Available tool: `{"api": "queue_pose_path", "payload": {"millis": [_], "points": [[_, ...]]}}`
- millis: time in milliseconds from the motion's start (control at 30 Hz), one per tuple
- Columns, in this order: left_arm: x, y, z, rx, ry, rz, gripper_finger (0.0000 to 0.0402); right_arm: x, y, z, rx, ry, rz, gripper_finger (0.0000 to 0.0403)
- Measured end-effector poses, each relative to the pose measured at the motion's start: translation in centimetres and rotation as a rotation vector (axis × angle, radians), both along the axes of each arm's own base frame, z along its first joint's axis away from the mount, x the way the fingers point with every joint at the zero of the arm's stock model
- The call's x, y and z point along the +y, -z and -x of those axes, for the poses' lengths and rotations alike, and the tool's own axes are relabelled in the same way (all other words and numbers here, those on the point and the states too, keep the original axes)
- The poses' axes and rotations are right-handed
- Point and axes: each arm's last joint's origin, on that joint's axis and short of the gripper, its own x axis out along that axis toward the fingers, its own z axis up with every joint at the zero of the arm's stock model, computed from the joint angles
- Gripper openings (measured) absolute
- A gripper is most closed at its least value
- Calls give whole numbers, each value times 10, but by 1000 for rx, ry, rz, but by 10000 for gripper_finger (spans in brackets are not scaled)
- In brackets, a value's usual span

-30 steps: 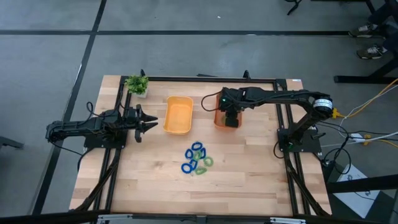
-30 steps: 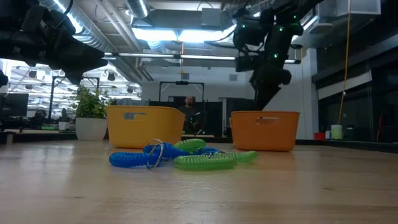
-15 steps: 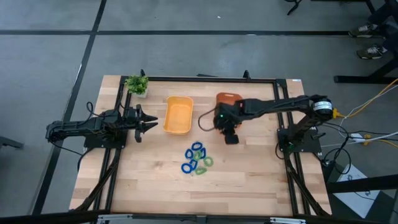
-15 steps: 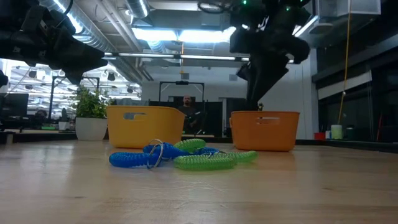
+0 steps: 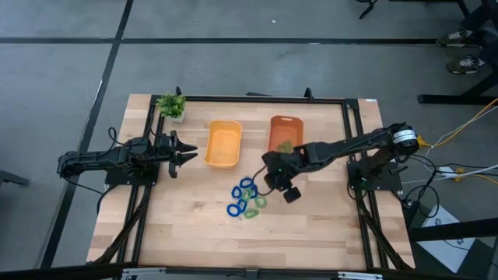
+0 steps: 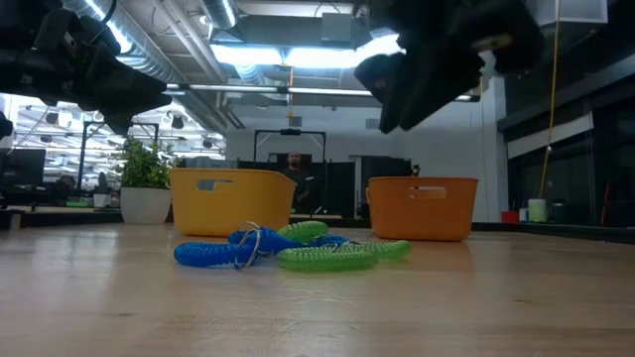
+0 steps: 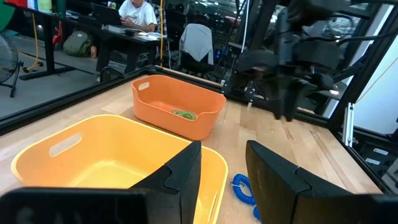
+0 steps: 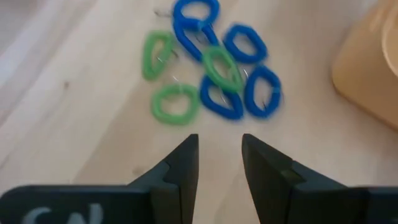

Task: Sort spring keychains
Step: Put the green spring keychain into the orange bin

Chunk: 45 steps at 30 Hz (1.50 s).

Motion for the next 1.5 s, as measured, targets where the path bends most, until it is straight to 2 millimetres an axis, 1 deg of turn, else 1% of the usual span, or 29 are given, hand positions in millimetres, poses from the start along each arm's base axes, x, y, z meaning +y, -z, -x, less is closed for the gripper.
{"api": "queue_pose_path", "payload": {"millis": [133, 267, 467, 600, 700, 900, 1033, 1200, 1500], "points": [[0, 0, 0, 0, 0, 0, 123, 15, -2, -1, -44, -48, -5, 122], [0, 0, 0, 0, 0, 0, 123, 26, -4, 0, -65, -80, -10, 122], [0, 0, 0, 0, 0, 0, 123, 36, -4, 2, -68, -105, -15, 122], [0, 0, 0, 0, 0, 0, 123, 40, -2, -1, -91, -115, -21, 122], [0, 0, 0, 0, 0, 0, 123, 43, 3, -5, -92, -118, -23, 122], [0, 0, 0, 0, 0, 0, 123, 46, 22, -11, -12, -65, -51, 122], [0, 0, 0, 0, 0, 0, 123, 48, 39, -16, 57, -38, -84, 122], [0, 0, 0, -1, 0, 0, 123, 49, 60, -21, 118, -26, -75, 122], [0, 0, 0, 0, 0, 0, 123, 53, 82, -26, 166, -36, -58, 122]]}}
